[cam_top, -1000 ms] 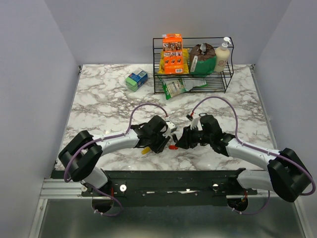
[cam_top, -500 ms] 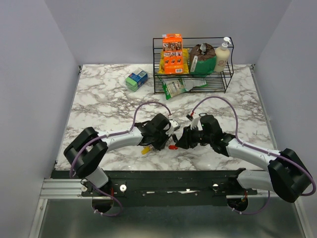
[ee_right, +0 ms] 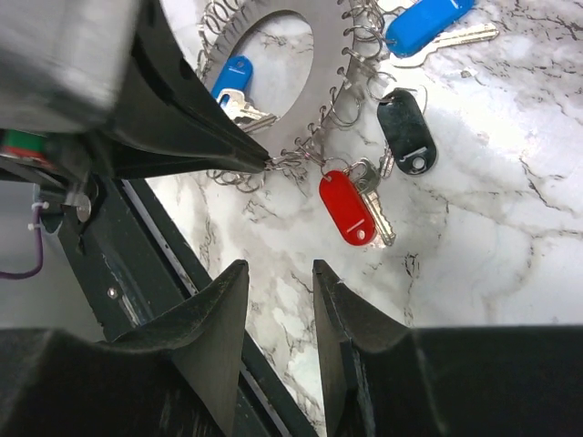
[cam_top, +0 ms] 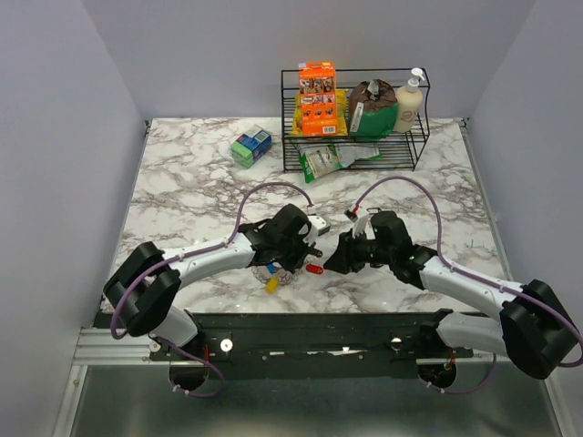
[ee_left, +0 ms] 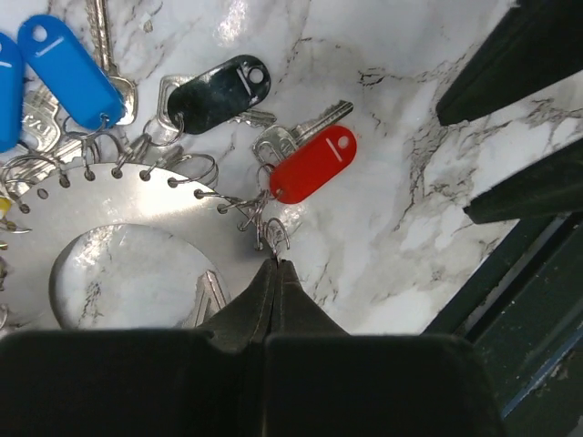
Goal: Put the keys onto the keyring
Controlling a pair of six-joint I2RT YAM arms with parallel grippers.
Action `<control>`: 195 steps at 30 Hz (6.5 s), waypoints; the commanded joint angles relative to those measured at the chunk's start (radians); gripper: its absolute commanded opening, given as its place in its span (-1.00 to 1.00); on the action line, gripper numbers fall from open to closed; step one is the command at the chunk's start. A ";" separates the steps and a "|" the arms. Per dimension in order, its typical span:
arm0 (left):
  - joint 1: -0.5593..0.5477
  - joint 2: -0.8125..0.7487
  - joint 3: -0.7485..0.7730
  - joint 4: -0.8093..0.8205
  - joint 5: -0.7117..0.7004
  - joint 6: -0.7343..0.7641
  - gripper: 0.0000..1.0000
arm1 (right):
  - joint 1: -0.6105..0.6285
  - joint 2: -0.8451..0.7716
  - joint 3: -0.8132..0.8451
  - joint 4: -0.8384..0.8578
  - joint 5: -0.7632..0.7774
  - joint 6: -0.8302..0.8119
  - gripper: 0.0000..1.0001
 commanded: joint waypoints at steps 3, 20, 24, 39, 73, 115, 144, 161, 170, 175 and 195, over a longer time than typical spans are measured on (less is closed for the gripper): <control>-0.006 -0.138 -0.002 -0.013 0.039 -0.011 -1.00 | -0.005 -0.085 0.001 -0.013 -0.029 -0.041 -0.10; -0.005 -0.373 -0.039 0.055 0.240 -0.031 -1.00 | -0.004 -0.381 -0.048 0.094 -0.228 -0.076 0.88; -0.005 -0.398 -0.062 0.092 0.314 -0.037 -1.00 | -0.004 -0.367 -0.054 0.157 -0.281 -0.065 0.83; -0.006 -0.383 -0.070 0.145 0.464 -0.040 -1.00 | 0.001 -0.263 -0.014 0.192 -0.426 -0.108 0.81; -0.006 -0.381 -0.086 0.177 0.484 -0.049 -1.00 | 0.059 -0.185 0.004 0.166 -0.419 -0.111 -0.50; -0.006 -0.442 -0.211 0.197 0.259 -0.141 -1.00 | 0.059 -0.211 -0.008 0.122 -0.299 -0.111 -0.78; -0.006 -0.584 -0.294 0.430 0.360 -0.181 -1.00 | 0.059 -0.159 -0.002 0.298 -0.482 -0.005 0.18; -0.006 -0.590 -0.300 0.484 0.421 -0.210 -1.00 | 0.059 -0.119 -0.019 0.353 -0.468 -0.005 0.23; -0.006 -0.596 -0.303 0.505 0.408 -0.216 -1.00 | 0.059 -0.132 -0.037 0.384 -0.503 0.002 -0.06; -0.006 -0.619 -0.307 0.497 0.375 -0.212 -1.00 | 0.059 -0.146 -0.042 0.366 -0.511 -0.012 -0.24; -0.006 -0.605 -0.312 0.523 0.400 -0.227 -1.00 | 0.059 -0.155 -0.031 0.375 -0.457 0.024 -0.99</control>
